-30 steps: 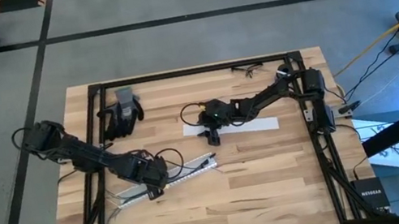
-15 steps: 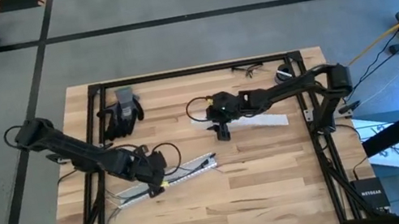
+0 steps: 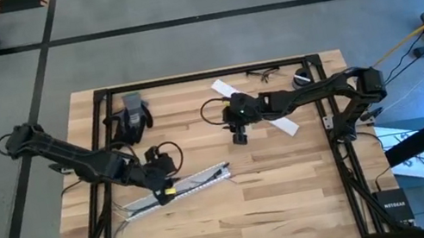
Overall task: Ziptie cables
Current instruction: Close the white cable duct
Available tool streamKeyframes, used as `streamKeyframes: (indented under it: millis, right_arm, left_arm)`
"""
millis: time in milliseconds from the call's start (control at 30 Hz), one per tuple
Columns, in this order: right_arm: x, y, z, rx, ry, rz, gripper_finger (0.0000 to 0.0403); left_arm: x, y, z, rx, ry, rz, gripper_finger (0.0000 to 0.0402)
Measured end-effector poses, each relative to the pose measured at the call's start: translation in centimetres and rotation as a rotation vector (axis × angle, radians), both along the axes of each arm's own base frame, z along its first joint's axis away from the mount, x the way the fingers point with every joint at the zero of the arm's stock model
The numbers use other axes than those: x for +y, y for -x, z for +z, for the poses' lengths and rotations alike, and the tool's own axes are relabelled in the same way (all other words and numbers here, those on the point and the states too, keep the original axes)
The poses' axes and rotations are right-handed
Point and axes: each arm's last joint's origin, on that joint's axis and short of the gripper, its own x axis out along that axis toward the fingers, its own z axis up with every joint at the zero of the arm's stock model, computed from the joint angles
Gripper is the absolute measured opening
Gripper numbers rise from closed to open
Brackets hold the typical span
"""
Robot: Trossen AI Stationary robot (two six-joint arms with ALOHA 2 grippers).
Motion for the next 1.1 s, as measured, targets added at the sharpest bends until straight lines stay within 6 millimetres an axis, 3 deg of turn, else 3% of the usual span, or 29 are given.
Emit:
streamKeyframes:
  millis: [133,233,433,533,633,833,967,1100]
  right_arm:
    - [-0.5,0.8,0.0,0.062,0.039,-0.085,0.0160]
    - [-2.2,1.5,0.3,0.075,0.035,-0.203,0.0203]
    - [-8.0,4.4,-0.3,0.122,-0.070,-0.379,0.0279]
    - [-11.6,5.3,-0.7,0.030,-0.131,-0.397,0.0288]
    - [-13.8,5.6,-2.1,0.008,-0.115,-0.411,0.0287]
    - [-14.3,3.8,-4.5,-0.059,-0.113,-0.309,0.0285]
    - [-14.7,3.6,-5.9,0.024,-0.111,-0.353,0.0284]
    - [-15.5,3.4,-6.0,0.081,-0.137,-0.369,0.0284]
  left_arm:
    - [0.6,-0.3,-0.1,-0.005,0.024,0.057,0.0172]
    - [1.3,-0.7,0.0,-0.016,0.026,0.085,0.0197]
    - [2.2,-1.3,0.2,-0.047,-0.005,0.073,0.0234]
    - [2.6,-1.5,0.4,-0.065,-0.016,0.075,0.0240]
    - [2.9,-1.7,0.4,-0.077,-0.024,0.077,0.0241]
    - [3.0,-1.8,0.5,-0.086,-0.022,0.083,0.0238]
    - [3.0,-1.8,0.5,-0.085,-0.023,0.082,0.0238]
    - [3.1,-1.8,0.5,-0.085,-0.025,0.084,0.0238]
